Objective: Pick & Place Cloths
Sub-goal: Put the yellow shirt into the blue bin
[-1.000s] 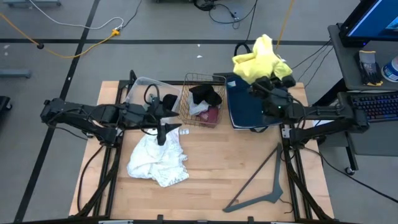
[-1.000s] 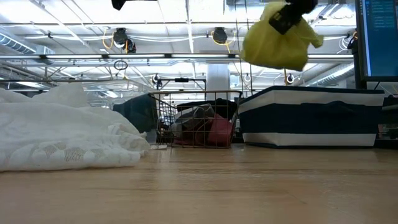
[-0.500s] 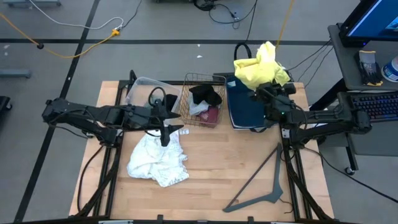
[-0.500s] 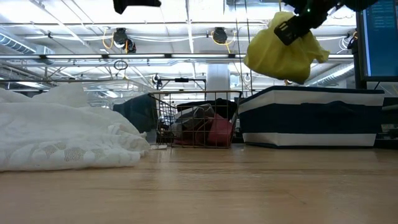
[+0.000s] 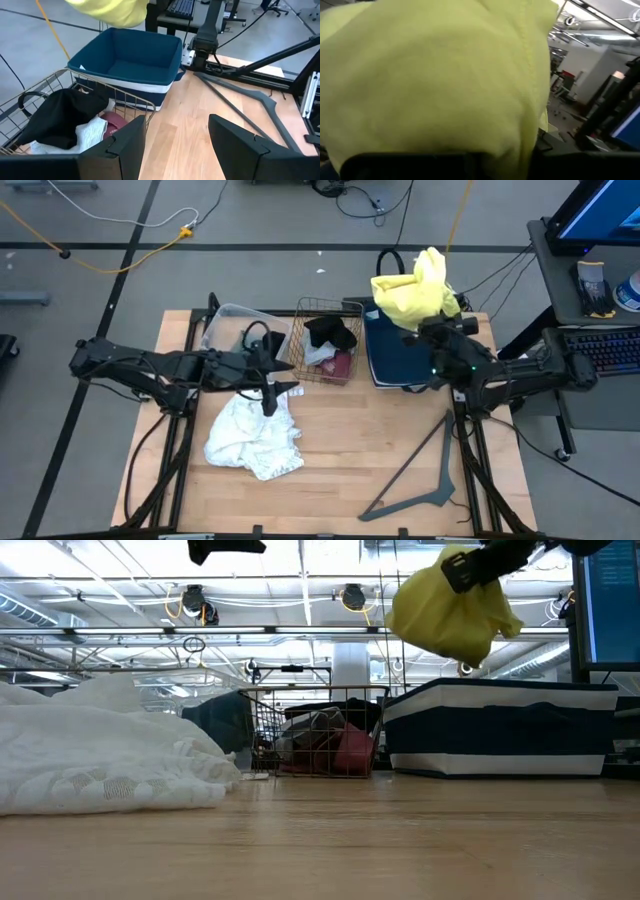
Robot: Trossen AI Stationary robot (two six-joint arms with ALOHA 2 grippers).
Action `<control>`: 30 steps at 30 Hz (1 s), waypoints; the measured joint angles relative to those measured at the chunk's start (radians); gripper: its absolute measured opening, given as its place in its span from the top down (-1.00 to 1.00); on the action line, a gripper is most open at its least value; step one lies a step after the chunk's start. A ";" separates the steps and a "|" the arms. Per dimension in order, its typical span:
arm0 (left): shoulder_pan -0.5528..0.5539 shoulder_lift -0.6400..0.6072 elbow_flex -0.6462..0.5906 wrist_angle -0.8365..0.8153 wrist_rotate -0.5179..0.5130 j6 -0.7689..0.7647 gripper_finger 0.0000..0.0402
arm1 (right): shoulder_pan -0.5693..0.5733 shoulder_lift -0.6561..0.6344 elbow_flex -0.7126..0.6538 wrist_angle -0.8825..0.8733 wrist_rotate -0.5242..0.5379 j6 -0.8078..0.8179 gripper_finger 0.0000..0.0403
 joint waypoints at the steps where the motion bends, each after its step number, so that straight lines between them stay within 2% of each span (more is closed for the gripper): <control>1: 0.000 0.000 0.000 -0.002 0.000 0.000 -0.09 | 0.011 0.000 0.000 0.023 -0.001 -0.022 0.73; 14: 0.000 0.000 0.000 -0.002 0.000 -0.002 -0.09 | 0.060 0.000 0.000 0.035 0.000 -0.052 0.73; 23: 0.000 0.000 0.000 -0.002 0.000 -0.004 -0.09 | 0.078 0.001 -0.006 -0.178 -0.002 0.119 0.70; 30: 0.000 0.000 0.000 -0.002 0.000 -0.005 -0.09 | 0.062 0.001 -0.137 -0.142 -0.002 0.206 0.73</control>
